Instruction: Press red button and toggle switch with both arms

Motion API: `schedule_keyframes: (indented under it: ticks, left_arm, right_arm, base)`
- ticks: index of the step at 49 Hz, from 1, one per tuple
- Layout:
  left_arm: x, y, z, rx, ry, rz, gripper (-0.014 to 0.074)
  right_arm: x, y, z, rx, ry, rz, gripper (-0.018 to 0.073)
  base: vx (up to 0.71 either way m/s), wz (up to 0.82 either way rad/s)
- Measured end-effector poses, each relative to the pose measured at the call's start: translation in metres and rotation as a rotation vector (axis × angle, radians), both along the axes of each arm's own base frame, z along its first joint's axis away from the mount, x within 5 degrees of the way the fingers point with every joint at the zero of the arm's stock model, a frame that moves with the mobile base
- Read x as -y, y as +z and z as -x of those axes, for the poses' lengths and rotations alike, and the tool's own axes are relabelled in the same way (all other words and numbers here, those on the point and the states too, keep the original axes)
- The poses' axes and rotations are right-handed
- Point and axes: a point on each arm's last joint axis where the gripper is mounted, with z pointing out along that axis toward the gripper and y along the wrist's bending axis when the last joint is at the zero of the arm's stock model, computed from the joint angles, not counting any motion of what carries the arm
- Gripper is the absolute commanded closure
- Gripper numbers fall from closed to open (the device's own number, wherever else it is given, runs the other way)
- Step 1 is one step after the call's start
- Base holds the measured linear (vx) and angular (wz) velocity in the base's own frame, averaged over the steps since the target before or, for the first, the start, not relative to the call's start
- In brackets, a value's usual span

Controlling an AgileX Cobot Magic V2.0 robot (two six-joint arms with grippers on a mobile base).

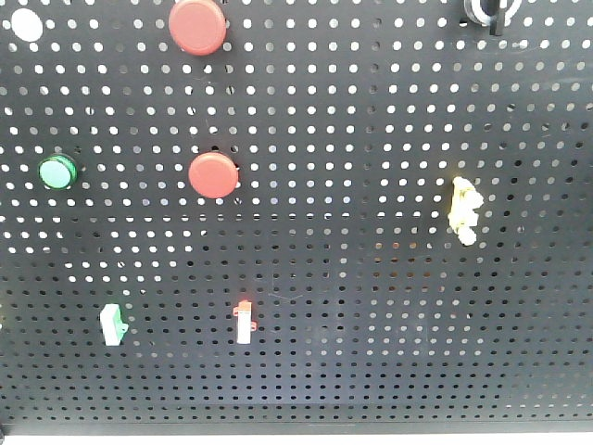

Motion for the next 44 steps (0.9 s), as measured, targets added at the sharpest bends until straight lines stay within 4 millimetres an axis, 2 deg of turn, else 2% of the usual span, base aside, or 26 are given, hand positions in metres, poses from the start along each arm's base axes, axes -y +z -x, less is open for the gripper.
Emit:
schedule_keyframes:
  ticks: [7, 15, 23, 32, 44]
  left_arm:
    - [0.028, 0.016, -0.003, 0.009, -0.14, -0.032, 0.0595]
    - [0.071, 0.023, -0.014, 0.015, -0.292, -0.125, 0.0595]
    - [0.103, 0.022, -0.038, -0.024, -0.352, -0.169, 0.0595]
    - [0.117, 0.03, -0.054, -0.036, -0.359, -0.176, 0.0595]
    - [0.116, 0.043, -0.053, 0.005, -0.355, -0.156, 0.0595]
  right_arm:
    - [0.0, 0.0, 0.0, -0.001, 0.006, -0.037, 0.0562]
    - [0.0, 0.0, 0.0, -0.001, 0.008, -0.048, 0.0562]
    - [0.0, 0.0, 0.0, -0.001, 0.008, -0.049, 0.0562]
    - [0.0, 0.0, 0.0, -0.001, 0.008, -0.049, 0.0562]
    - [0.0, 0.0, 0.0, -0.001, 0.008, -0.049, 0.0562]
  base:
    - [0.0, 0.0]
    - [0.0, 0.0]
    - [0.0, 0.0]
    - [0.0, 0.0]
    - [0.0, 0.0]
